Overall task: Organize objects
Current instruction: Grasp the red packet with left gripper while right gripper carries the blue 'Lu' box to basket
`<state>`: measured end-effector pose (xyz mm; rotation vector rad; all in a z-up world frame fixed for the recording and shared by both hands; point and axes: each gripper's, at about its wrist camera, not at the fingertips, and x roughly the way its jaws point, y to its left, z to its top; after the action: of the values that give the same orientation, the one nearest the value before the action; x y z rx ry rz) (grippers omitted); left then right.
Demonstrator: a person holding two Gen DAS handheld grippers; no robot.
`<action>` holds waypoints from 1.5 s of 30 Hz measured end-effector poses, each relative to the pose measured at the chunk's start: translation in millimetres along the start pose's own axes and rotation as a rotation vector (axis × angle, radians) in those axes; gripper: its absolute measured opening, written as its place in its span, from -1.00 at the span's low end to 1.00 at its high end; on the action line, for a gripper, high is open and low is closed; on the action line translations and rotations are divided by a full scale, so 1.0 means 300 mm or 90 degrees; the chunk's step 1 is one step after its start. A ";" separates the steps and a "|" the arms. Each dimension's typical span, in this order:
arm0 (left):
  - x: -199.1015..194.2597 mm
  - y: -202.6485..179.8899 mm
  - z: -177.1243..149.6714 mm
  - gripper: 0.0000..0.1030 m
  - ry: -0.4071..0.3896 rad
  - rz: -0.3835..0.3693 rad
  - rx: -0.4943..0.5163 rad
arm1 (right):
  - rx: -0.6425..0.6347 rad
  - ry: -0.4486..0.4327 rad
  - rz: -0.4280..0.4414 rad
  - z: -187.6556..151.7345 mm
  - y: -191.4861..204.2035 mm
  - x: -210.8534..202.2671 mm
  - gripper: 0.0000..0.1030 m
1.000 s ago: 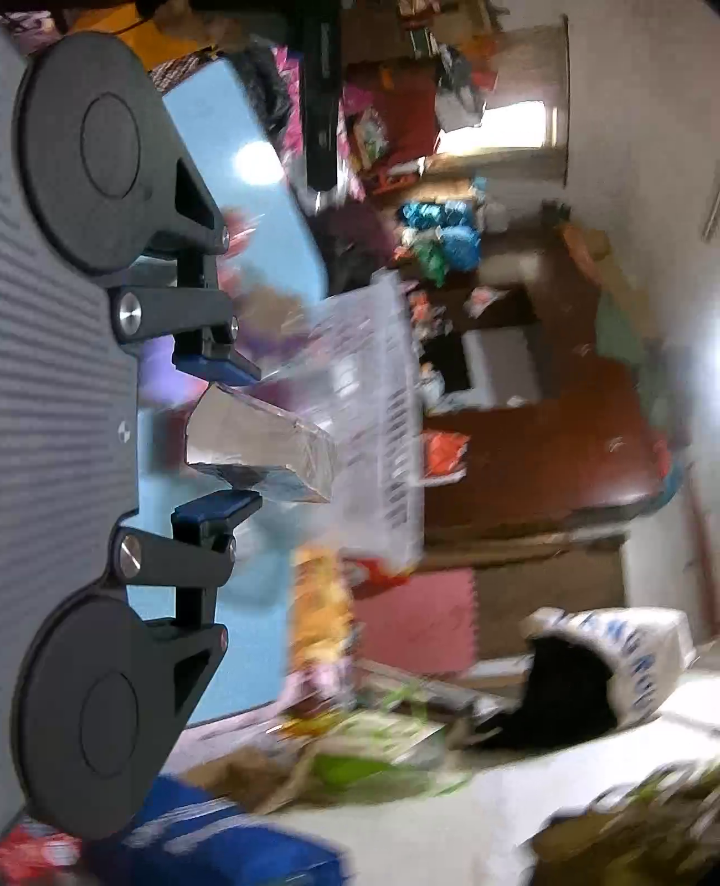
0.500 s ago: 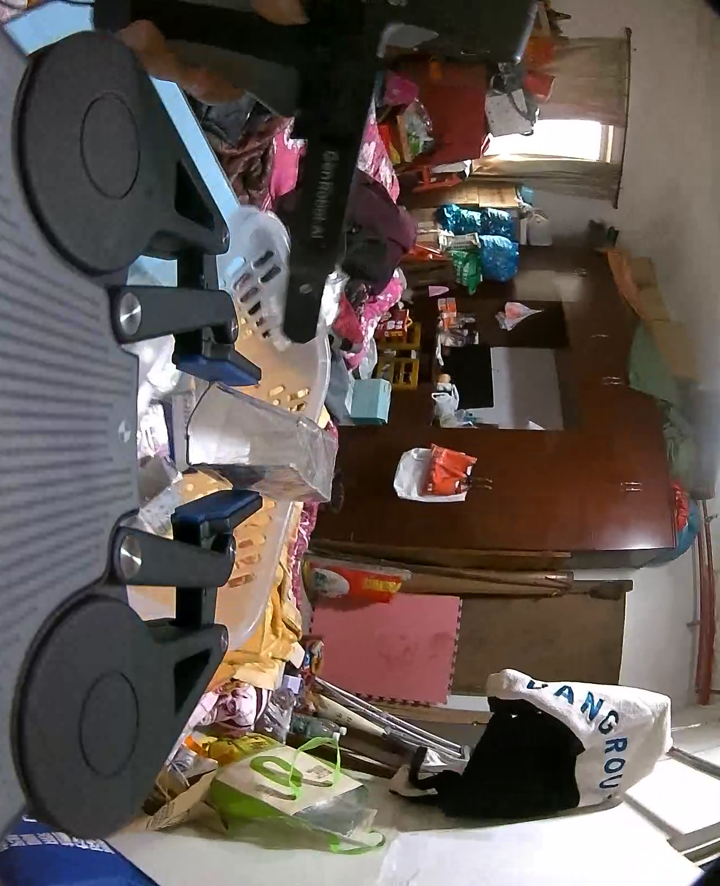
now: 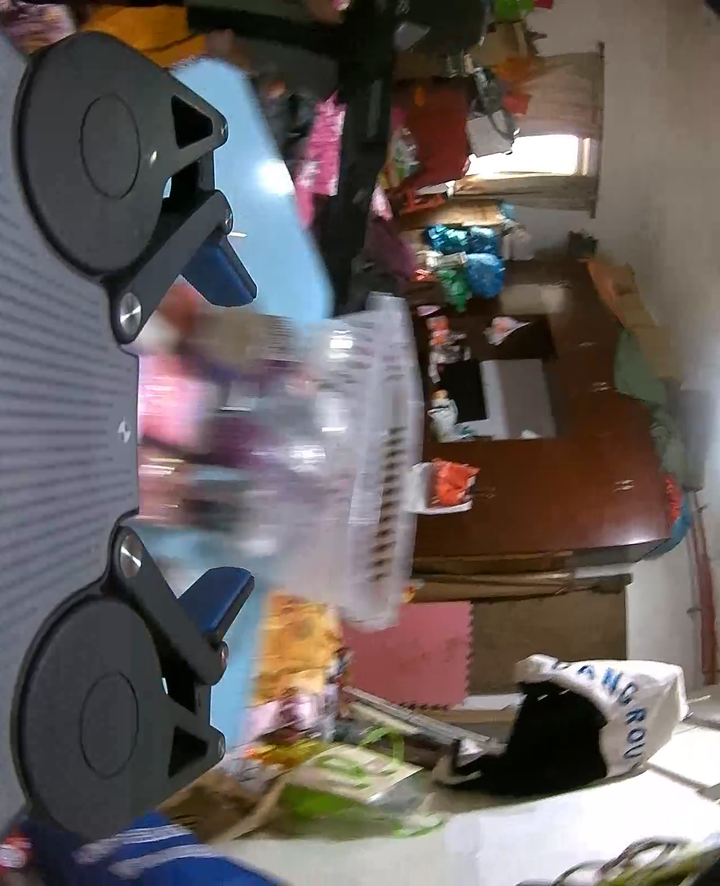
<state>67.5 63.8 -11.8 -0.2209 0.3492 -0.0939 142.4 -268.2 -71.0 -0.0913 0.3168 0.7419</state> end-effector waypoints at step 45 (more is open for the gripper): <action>0.001 -0.039 -0.166 -0.03 -0.026 0.009 0.036 | 0.022 0.014 -0.006 -0.054 -0.026 -0.030 0.05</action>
<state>49.8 42.6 -54.7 -0.1648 0.3071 -0.0844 137.3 -282.9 -83.7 -0.0689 0.3490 0.7258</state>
